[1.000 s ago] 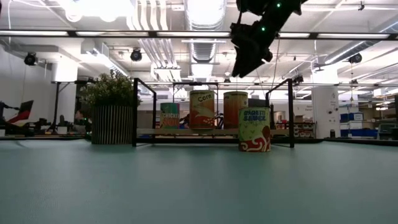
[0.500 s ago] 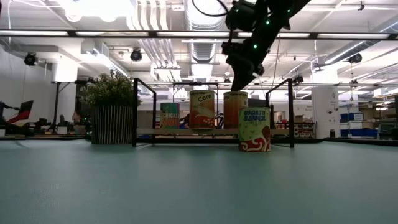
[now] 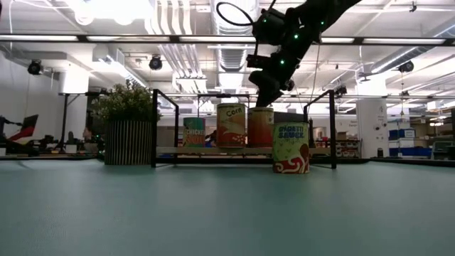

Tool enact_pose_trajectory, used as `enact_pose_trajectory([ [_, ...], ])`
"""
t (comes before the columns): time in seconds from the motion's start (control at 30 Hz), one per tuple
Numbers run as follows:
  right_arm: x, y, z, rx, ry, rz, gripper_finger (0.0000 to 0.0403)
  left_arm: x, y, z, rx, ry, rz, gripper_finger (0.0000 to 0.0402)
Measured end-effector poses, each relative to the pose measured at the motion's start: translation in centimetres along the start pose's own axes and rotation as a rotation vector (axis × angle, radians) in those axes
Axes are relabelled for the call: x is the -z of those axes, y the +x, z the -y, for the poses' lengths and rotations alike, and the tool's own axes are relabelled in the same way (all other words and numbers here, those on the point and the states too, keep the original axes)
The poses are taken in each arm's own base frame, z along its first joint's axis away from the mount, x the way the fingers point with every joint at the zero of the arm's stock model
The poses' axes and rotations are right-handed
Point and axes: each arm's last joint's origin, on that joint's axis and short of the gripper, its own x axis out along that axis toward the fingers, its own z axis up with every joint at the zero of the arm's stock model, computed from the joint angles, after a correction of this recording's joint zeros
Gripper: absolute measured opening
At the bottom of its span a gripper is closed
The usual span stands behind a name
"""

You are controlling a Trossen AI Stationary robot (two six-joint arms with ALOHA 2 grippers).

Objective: Pick and place cans onto a shelf
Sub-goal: Put the canned green beans on the shelf

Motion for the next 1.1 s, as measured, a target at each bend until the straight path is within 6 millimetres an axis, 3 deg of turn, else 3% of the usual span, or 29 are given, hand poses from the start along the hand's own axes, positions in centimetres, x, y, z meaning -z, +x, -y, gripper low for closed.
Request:
enact_pose_trajectory([
  [0.3,0.0,0.9,1.7,0.028,0.035,0.004,0.0009,0.0,0.0,0.0,0.0,0.0,0.0,0.0075],
  [0.77,-0.5,1.0,1.9,0.038,0.039,0.054,0.0009,0.0,0.0,0.0,0.0,0.004,0.0,0.0075],
  [1.1,-1.0,-1.2,2.4,0.039,0.054,0.11,0.0009,0.0,0.0,0.0,0.0,0.004,0.0,0.0075],
])
